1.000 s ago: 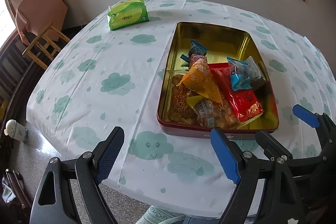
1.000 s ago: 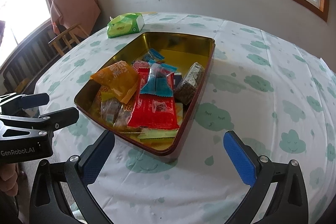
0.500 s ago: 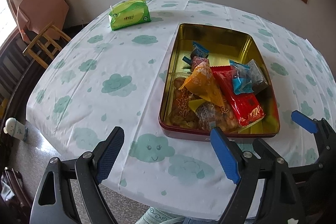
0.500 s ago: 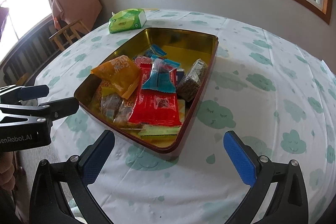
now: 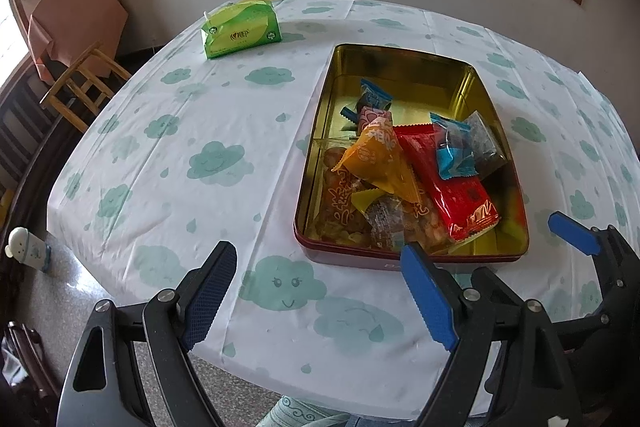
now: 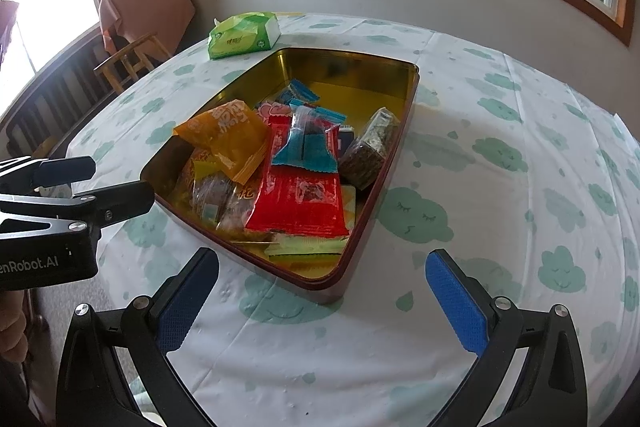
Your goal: Organize snacks
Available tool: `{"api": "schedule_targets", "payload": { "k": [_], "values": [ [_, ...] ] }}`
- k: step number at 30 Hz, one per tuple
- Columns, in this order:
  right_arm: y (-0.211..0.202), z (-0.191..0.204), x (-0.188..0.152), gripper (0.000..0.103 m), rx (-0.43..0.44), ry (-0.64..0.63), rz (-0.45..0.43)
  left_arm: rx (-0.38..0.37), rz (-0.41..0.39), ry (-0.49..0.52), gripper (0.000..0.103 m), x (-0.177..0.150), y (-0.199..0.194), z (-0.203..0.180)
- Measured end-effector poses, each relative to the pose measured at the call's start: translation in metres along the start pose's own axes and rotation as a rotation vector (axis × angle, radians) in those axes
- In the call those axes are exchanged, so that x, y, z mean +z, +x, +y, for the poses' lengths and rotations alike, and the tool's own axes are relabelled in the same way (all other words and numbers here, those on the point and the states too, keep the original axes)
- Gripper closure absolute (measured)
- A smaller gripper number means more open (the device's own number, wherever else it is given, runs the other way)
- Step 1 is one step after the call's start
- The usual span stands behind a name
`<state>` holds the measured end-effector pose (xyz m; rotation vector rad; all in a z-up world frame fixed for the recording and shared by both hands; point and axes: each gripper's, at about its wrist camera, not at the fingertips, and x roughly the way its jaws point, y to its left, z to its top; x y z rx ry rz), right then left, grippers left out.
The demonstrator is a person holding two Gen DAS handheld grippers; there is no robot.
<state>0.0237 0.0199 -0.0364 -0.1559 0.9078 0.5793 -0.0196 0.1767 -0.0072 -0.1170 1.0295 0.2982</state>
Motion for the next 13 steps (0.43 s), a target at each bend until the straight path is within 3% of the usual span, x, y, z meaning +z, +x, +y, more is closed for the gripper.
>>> {"api": "schedule_targets", "payload": {
  "k": [13],
  "values": [
    [0.0002, 0.001, -0.0005, 0.0, -0.003, -0.002, 0.001, -0.023, 0.001, -0.003, 0.019, -0.0014, -0.0003, 0.0005]
  ]
}}
